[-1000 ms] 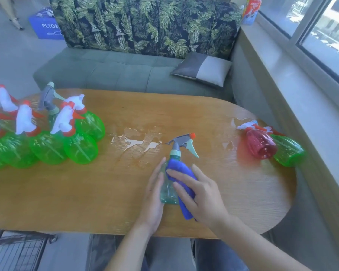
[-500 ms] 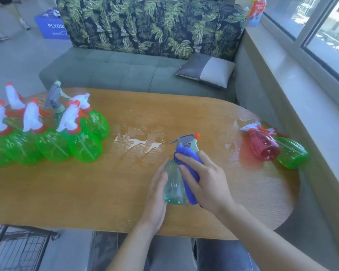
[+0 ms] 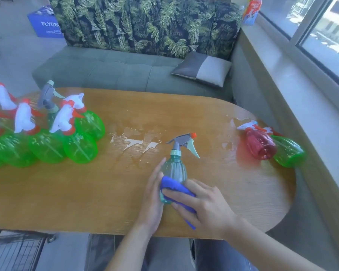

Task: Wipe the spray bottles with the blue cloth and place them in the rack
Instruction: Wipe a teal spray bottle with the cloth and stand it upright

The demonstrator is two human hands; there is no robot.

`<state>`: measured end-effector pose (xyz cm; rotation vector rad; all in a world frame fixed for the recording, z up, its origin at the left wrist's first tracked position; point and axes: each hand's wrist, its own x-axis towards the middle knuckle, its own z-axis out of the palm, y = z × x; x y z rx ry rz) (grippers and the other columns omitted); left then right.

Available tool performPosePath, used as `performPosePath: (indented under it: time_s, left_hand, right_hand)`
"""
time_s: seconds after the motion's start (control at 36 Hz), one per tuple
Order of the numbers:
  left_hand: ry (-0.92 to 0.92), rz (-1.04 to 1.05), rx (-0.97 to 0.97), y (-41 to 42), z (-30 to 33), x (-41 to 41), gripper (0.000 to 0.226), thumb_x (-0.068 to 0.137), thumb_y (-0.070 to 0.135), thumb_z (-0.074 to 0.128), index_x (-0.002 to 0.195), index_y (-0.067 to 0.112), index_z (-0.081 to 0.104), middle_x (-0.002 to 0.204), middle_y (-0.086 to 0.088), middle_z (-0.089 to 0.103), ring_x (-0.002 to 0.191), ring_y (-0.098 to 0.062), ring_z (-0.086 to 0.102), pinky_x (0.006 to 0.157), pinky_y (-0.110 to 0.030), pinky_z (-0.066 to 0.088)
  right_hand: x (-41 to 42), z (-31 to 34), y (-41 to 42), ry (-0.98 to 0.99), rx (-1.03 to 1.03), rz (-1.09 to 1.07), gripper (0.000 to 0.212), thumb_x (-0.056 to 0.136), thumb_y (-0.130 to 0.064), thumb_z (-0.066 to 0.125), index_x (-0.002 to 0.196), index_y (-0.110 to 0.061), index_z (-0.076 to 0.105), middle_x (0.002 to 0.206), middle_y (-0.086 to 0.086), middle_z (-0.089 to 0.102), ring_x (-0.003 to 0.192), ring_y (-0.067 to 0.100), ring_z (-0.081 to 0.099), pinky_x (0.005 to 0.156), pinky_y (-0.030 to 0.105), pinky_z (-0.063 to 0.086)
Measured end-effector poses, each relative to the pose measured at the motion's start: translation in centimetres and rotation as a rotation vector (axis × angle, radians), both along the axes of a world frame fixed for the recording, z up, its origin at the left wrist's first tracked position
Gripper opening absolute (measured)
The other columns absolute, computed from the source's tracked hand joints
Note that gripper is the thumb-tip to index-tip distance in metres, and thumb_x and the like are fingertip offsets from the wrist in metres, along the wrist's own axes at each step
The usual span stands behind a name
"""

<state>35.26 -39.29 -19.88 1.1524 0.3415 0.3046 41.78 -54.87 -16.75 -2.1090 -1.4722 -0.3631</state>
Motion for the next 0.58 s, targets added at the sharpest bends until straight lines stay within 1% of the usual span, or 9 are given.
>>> performPosePath:
  time_s: [0.03, 0.08, 0.14, 0.19, 0.25, 0.28, 0.36, 0.47, 0.58]
  left_hand:
    - [0.0, 0.0, -0.008, -0.2, 0.3, 0.0, 0.042, 0.111, 0.043, 0.052, 0.152, 0.034, 0.057, 0.15, 0.012, 0.065, 0.139, -0.013, 0.062, 0.105, -0.032, 0.054]
    - [0.005, 0.008, -0.004, -0.2, 0.4, -0.2, 0.042, 0.112, 0.042, 0.052, 0.152, 0.032, 0.058, 0.151, 0.011, 0.064, 0.143, -0.012, 0.058, 0.111, -0.035, 0.049]
    - [0.007, 0.013, 0.006, -0.3, 0.5, -0.2, 0.043, 0.112, 0.039, 0.05, 0.153, 0.03, 0.058, 0.154, 0.012, 0.062, 0.146, -0.011, 0.055, 0.118, -0.042, 0.044]
    - [-0.005, 0.006, -0.012, -0.3, 0.6, -0.1, 0.047, 0.107, 0.037, 0.046, 0.152, 0.029, 0.057, 0.152, 0.012, 0.063, 0.143, -0.01, 0.057, 0.114, -0.039, 0.048]
    - [-0.014, 0.003, -0.046, -0.3, 0.7, 0.0, 0.048, 0.106, 0.038, 0.047, 0.151, 0.028, 0.057, 0.15, 0.011, 0.065, 0.141, -0.012, 0.06, 0.105, -0.032, 0.054]
    - [-0.012, 0.007, -0.056, -0.3, 0.7, 0.0, 0.046, 0.107, 0.039, 0.049, 0.151, 0.029, 0.058, 0.15, 0.01, 0.065, 0.141, -0.013, 0.06, 0.104, -0.032, 0.055]
    - [0.009, 0.028, -0.057, -0.1, 0.4, -0.1, 0.041, 0.108, 0.042, 0.054, 0.148, 0.036, 0.064, 0.156, 0.01, 0.06, 0.146, -0.014, 0.055, 0.12, -0.046, 0.045]
    - [0.03, 0.033, 0.006, 0.2, -0.1, -0.1, 0.036, 0.11, 0.045, 0.055, 0.145, 0.044, 0.065, 0.157, 0.014, 0.058, 0.148, -0.016, 0.054, 0.126, -0.055, 0.039]
    - [0.041, 0.006, 0.017, 0.3, -0.4, -0.2, 0.043, 0.105, 0.046, 0.049, 0.145, 0.048, 0.063, 0.16, 0.015, 0.055, 0.151, -0.017, 0.049, 0.127, -0.057, 0.035]
  right_hand:
    - [0.2, 0.2, 0.3, 0.029, 0.032, -0.048, 0.03, 0.107, -0.035, 0.056, 0.135, -0.03, 0.069, 0.094, -0.01, 0.042, 0.078, 0.007, 0.041, 0.06, 0.019, 0.037]
    - [0.8, 0.7, 1.2, 0.109, 0.096, -0.159, 0.033, 0.108, -0.038, 0.052, 0.137, -0.03, 0.067, 0.094, -0.013, 0.037, 0.077, 0.003, 0.037, 0.062, 0.019, 0.04]
    - [1.4, 1.1, 2.2, 0.211, 0.103, -0.253, 0.036, 0.109, -0.045, 0.046, 0.137, -0.033, 0.066, 0.096, -0.009, 0.049, 0.075, 0.007, 0.049, 0.062, 0.03, 0.052]
    - [1.8, 1.2, 3.0, 0.267, 0.059, -0.314, 0.039, 0.108, -0.051, 0.042, 0.136, -0.038, 0.065, 0.106, -0.007, 0.058, 0.082, 0.011, 0.059, 0.067, 0.036, 0.056]
    - [1.6, 1.2, 3.4, 0.281, 0.047, -0.333, 0.038, 0.107, -0.05, 0.043, 0.135, -0.038, 0.065, 0.107, -0.009, 0.057, 0.082, 0.01, 0.059, 0.067, 0.034, 0.056]
    - [1.4, 1.2, 3.4, 0.275, 0.054, -0.33, 0.036, 0.107, -0.048, 0.044, 0.134, -0.036, 0.066, 0.102, -0.011, 0.054, 0.079, 0.009, 0.055, 0.065, 0.032, 0.055]
    - [0.2, 1.0, 2.7, 0.207, 0.066, -0.26, 0.033, 0.108, -0.042, 0.049, 0.133, -0.032, 0.067, 0.093, -0.014, 0.04, 0.074, 0.003, 0.042, 0.06, 0.025, 0.048]
    - [-1.0, -0.2, 1.2, 0.088, 0.021, -0.085, 0.031, 0.108, -0.039, 0.051, 0.132, -0.03, 0.068, 0.095, -0.007, 0.047, 0.078, 0.008, 0.045, 0.056, 0.026, 0.045]
    - [-1.5, -0.7, 0.4, 0.017, -0.017, -0.003, 0.029, 0.107, -0.038, 0.055, 0.131, -0.031, 0.071, 0.094, -0.006, 0.05, 0.076, 0.012, 0.049, 0.051, 0.024, 0.042]
